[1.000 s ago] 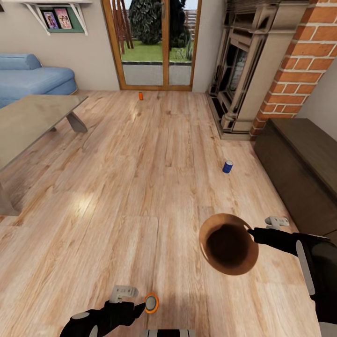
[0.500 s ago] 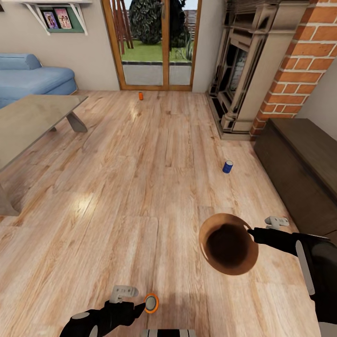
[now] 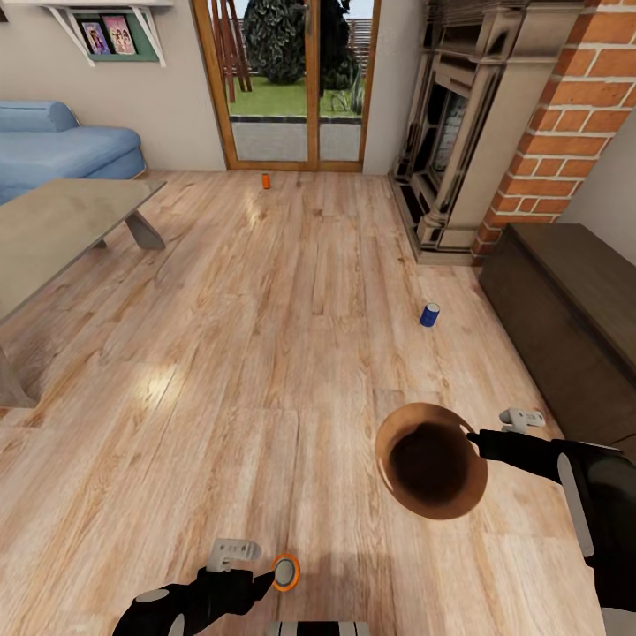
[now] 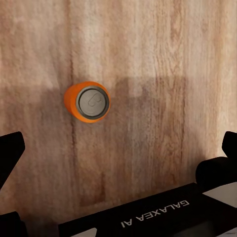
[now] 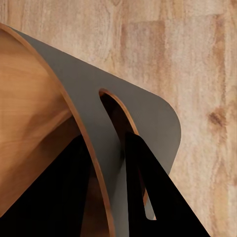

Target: Put the three can of soda from the living room inside the tash can in the kitchen.

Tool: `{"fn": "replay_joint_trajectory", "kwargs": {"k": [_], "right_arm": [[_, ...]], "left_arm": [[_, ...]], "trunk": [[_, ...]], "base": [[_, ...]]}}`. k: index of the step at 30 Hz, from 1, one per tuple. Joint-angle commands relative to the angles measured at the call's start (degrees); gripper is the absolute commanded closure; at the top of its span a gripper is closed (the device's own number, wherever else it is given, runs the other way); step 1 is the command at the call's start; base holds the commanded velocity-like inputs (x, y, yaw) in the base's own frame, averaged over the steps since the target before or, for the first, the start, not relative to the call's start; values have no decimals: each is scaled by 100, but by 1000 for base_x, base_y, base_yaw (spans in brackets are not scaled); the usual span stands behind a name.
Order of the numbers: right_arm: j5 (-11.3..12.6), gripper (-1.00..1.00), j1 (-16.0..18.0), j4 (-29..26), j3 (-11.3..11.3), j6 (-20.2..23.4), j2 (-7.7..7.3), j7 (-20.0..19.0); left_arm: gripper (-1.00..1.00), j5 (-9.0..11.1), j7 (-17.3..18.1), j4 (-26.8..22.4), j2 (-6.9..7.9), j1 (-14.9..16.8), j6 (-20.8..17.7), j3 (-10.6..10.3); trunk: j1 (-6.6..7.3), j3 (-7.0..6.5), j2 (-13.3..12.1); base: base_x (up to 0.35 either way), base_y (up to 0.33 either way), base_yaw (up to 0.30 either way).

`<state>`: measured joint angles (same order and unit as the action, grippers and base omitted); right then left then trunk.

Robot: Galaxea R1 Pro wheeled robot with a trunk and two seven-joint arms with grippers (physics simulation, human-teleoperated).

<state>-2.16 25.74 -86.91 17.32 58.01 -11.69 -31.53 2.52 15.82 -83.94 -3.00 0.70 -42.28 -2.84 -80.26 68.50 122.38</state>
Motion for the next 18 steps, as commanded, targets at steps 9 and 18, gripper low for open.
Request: {"fn": "replay_joint_trajectory", "kwargs": {"k": [9,18], "right_arm": [[128,100,2,-2,5,35,-4,-10],[114,100,2,-2,4,35,-16,-11]], "left_arm": [[-100,5,0,1,-7,0,0,-1],[-100,10,0,1,-8,0,0,-2]], "trunk": [[0,0,0],[0,0,0]], "base": [[0,0,0],[0,0,0]]}}
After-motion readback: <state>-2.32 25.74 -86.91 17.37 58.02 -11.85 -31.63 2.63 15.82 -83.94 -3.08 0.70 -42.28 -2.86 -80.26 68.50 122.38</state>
